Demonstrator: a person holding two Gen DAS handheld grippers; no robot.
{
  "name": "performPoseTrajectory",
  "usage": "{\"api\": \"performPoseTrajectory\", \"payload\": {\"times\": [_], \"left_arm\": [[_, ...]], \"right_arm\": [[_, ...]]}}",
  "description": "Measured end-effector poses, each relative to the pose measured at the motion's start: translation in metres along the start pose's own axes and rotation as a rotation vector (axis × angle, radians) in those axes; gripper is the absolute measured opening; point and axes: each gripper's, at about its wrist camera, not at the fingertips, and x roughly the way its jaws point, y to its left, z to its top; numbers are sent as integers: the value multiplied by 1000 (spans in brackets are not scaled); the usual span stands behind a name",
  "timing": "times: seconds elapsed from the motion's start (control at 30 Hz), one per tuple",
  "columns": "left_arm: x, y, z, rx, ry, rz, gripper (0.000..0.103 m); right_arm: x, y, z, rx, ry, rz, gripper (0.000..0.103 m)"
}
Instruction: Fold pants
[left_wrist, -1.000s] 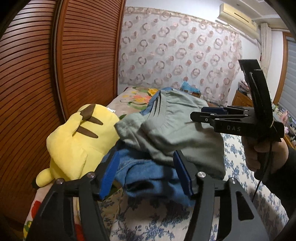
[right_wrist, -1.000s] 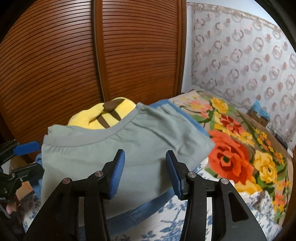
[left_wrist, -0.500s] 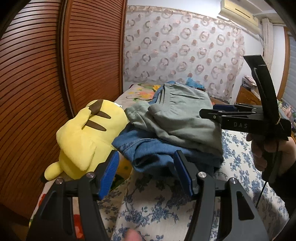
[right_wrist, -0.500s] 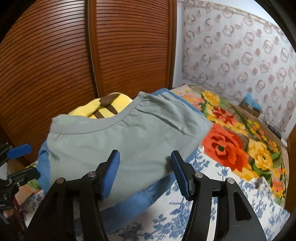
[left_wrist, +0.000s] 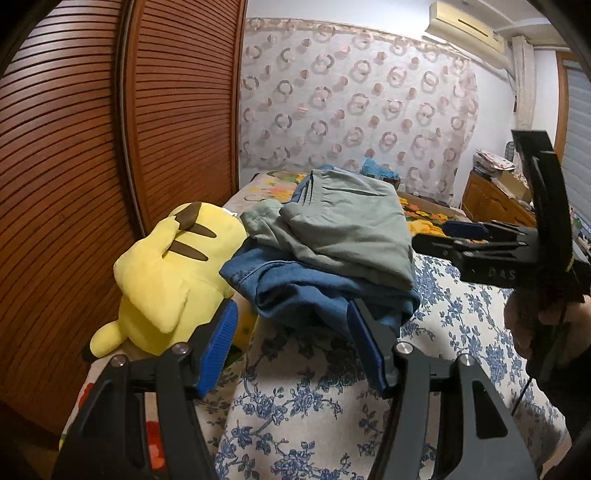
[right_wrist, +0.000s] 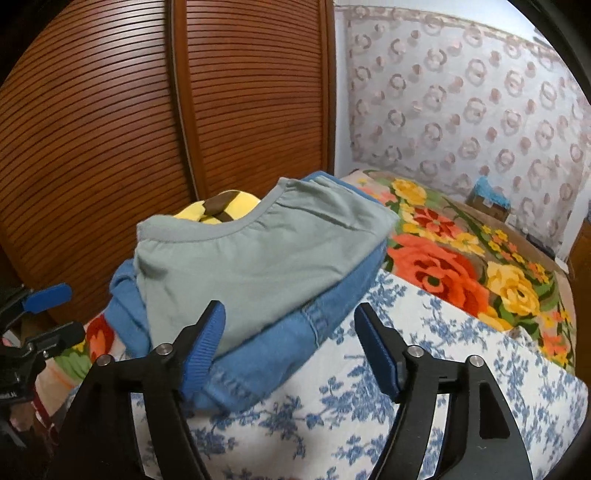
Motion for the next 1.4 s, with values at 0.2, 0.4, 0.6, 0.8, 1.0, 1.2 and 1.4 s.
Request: {"api": "performPoseTrajectory", "payload": {"times": [0.2, 0.4, 0.6, 0.8, 1.0, 1.2, 1.4], "left_arm": [[-6, -3, -7, 4, 0, -6, 61], [-13, -12, -12, 19, 2, -37, 61], [-22, -30, -18, 43, -8, -73, 61], [-25, -52, -23, 78, -10, -116, 61], [-32, -76, -28, 115, -10, -159, 61], [-41, -102, -33, 161, -14, -196, 61], [-49, -125, -36, 190, -13, -234, 61]], "right_arm": [[-22, 2, -18, 29, -10, -23, 78], [-52, 0, -36, 63, -35, -53, 78], [-83, -2, -54, 94, -64, -103, 79], [-114, -4, -79, 123, -79, -152, 79], [-137, -12, -106, 171, -80, -196, 79], [-164, -19, -128, 211, -90, -243, 79], [-198, -28, -152, 278, -118, -300, 79]]}}
